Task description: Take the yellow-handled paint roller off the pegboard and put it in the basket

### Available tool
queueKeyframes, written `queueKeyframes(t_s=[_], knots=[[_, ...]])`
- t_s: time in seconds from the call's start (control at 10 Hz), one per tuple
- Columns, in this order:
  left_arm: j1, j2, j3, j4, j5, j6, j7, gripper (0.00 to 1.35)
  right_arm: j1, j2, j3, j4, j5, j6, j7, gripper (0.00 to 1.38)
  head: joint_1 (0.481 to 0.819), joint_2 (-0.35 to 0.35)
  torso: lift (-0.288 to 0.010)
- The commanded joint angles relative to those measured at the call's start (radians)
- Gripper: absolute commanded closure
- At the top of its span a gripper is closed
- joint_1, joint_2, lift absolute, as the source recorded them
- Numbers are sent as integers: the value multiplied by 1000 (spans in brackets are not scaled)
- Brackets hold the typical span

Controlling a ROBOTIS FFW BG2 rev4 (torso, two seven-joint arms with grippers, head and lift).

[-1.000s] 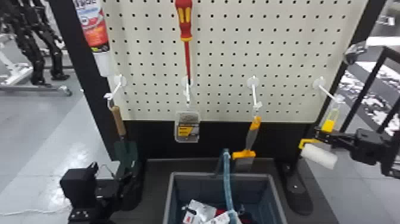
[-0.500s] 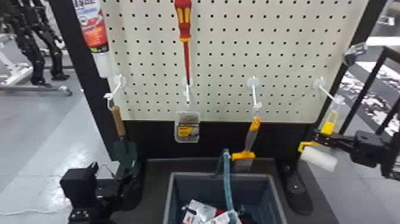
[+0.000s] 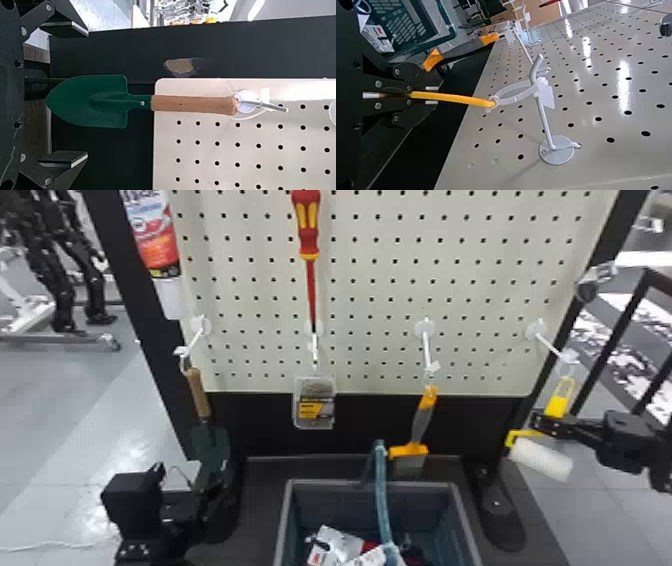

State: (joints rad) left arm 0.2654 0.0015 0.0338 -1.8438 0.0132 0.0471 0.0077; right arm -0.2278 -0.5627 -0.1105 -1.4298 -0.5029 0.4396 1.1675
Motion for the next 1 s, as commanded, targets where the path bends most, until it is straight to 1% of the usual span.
queueKeyframes(t_s=[0.0, 0.3, 0.7, 0.9], knots=[[3, -4, 3, -2, -1, 1, 0, 213, 36, -6, -31, -64, 9, 33, 0, 1202, 549, 0, -100], [2, -4, -2, -2, -4, 4, -3, 213, 36, -6, -38, -136, 1, 48, -5, 1202, 549, 0, -100], [3, -4, -2, -2, -4, 7, -3, 213, 67, -6, -136, -302, 7, 103, -20, 1202, 549, 0, -100], [2, -4, -3, -2, -4, 7, -3, 213, 73, -6, -155, -316, 9, 105, -26, 1202, 549, 0, -100]])
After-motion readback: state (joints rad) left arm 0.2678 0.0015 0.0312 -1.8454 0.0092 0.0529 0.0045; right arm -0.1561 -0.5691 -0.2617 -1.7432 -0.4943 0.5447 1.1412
